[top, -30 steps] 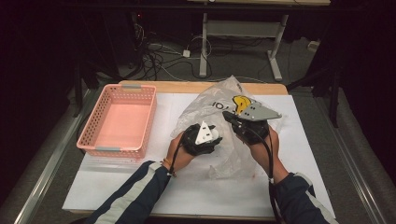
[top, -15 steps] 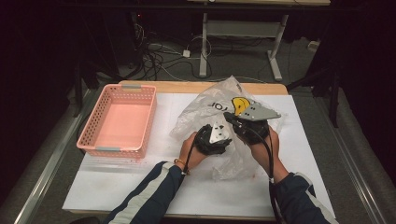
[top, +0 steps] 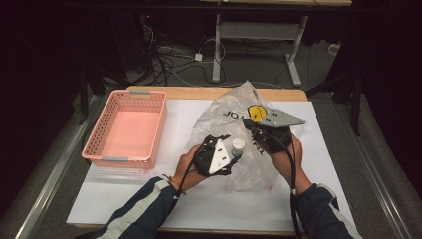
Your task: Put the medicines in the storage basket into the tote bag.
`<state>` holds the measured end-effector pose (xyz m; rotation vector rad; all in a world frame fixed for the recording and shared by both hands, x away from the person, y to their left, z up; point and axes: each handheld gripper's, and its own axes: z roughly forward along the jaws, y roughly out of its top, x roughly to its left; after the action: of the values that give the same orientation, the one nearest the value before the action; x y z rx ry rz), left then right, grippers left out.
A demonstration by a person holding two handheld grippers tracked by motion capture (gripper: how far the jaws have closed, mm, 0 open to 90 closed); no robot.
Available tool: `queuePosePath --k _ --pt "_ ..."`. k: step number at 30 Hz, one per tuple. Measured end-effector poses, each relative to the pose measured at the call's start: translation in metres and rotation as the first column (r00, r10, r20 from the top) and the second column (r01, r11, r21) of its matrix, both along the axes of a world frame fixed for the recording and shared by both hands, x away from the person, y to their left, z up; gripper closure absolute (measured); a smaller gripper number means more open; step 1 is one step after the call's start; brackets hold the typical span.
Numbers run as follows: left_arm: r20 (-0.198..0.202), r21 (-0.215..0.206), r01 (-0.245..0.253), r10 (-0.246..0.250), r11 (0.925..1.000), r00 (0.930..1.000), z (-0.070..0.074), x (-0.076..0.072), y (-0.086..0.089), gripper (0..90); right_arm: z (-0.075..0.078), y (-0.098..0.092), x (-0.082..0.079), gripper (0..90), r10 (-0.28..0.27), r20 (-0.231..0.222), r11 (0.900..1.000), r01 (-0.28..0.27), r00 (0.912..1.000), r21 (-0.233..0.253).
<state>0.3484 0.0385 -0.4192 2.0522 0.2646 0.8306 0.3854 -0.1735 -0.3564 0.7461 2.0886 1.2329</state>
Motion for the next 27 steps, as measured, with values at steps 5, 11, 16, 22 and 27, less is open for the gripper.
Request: queuePosePath --k 5,11,16,22,27 --pt "0.057 -0.087 -0.094 0.099 0.9918 0.9934 0.024 -0.016 0.047 26.3 0.000 -0.002 0.000 90.0 -0.006 -0.006 1.000 0.006 1.0000 0.001" --pt "-0.025 -0.099 -0.219 0.218 0.9706 0.9757 0.021 -0.005 0.078 21.3 -0.003 -0.004 0.000 90.0 -0.010 -0.016 1.000 0.010 0.9998 -0.014" --pt "-0.079 -0.080 -0.214 0.208 0.9734 0.9749 0.012 0.012 0.073 21.3 -0.002 -0.009 -0.002 90.0 -0.015 -0.016 1.000 0.015 0.9998 -0.019" --pt "-0.222 -0.058 -0.246 0.228 0.9676 0.9482 -0.010 0.040 0.061 21.3 -0.002 -0.017 -0.001 90.0 -0.019 -0.026 1.000 0.019 0.9995 -0.022" --pt "-0.318 -0.008 -0.259 0.243 0.9660 0.9165 -0.030 0.057 0.055 29.6 -0.007 -0.019 0.000 90.0 -0.018 -0.041 0.999 0.017 0.9990 -0.032"
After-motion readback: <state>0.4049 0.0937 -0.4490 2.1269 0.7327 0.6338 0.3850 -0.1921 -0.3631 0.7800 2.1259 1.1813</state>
